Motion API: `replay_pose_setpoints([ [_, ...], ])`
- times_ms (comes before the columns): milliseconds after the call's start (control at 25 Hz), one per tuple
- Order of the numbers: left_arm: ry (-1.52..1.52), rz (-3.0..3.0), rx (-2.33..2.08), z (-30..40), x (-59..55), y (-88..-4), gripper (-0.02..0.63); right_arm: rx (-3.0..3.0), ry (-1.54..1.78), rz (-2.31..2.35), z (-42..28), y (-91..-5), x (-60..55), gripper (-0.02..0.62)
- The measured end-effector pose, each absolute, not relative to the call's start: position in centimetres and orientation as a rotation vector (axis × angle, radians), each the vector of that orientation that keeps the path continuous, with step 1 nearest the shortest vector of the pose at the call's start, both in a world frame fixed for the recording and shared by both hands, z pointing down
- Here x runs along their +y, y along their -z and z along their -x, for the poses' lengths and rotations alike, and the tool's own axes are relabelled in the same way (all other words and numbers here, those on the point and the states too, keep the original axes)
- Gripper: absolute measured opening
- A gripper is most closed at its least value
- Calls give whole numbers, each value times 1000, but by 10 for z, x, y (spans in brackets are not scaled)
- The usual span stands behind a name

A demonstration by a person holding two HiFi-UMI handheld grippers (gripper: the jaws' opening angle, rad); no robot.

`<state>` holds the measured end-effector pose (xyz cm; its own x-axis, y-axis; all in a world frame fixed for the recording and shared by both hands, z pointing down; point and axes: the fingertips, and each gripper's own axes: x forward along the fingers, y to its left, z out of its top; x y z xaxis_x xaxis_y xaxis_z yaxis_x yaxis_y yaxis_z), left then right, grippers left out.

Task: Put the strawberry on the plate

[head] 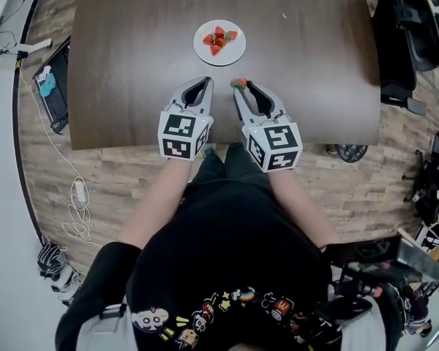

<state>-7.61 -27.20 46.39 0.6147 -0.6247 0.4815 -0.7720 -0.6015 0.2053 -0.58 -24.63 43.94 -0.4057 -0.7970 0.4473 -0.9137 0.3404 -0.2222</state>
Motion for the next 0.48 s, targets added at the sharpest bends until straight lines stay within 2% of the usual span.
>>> replay_pose_setpoints([
  [480,-543,-2318,-1227,65,-309,-497,-11,-2370,-666,-1377,-7,-480,-295,118],
])
